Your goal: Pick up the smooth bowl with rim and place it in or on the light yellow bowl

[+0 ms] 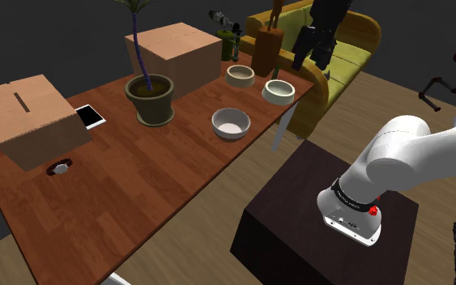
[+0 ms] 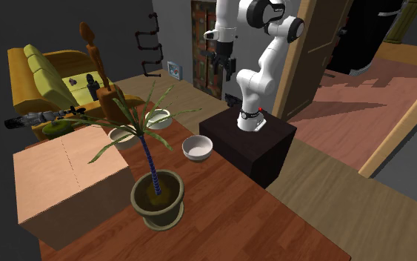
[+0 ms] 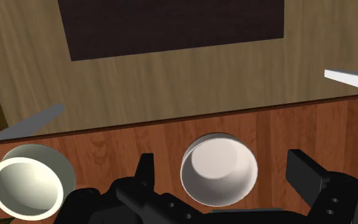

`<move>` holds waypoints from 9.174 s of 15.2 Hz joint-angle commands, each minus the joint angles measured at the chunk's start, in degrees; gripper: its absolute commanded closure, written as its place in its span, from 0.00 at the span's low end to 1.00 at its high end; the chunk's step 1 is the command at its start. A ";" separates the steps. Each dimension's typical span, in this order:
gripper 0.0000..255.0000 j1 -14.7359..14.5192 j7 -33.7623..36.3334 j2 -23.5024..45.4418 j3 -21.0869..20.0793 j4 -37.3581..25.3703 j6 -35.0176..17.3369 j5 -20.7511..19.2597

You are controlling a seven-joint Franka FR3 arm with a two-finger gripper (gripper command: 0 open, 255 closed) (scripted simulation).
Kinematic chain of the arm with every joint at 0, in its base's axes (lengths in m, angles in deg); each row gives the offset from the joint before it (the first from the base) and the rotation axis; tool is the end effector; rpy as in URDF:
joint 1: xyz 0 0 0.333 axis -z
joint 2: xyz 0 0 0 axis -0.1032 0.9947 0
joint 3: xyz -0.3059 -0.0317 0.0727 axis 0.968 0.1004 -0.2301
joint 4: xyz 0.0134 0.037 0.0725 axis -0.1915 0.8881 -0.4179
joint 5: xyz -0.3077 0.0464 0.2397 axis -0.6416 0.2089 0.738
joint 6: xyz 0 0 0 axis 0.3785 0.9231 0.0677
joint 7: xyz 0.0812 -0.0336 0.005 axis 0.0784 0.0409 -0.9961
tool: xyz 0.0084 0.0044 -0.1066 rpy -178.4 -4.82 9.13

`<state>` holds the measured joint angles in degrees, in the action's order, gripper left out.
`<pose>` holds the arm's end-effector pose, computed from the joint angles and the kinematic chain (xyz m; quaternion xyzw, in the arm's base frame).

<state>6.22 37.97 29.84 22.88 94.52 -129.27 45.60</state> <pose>0.2987 0.0195 0.6070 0.9988 -0.0422 0.0255 0.0008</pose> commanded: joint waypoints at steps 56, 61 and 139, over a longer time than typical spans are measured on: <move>1.00 -1.75 -16.75 47.91 8.68 4.45 -48.46 13.91; 1.00 -1.61 -15.20 44.98 8.81 3.44 -44.67 12.38; 0.00 24.79 -54.42 76.59 25.91 -45.10 -18.52 18.41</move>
<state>30.93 -16.64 106.81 48.63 50.20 -148.95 64.26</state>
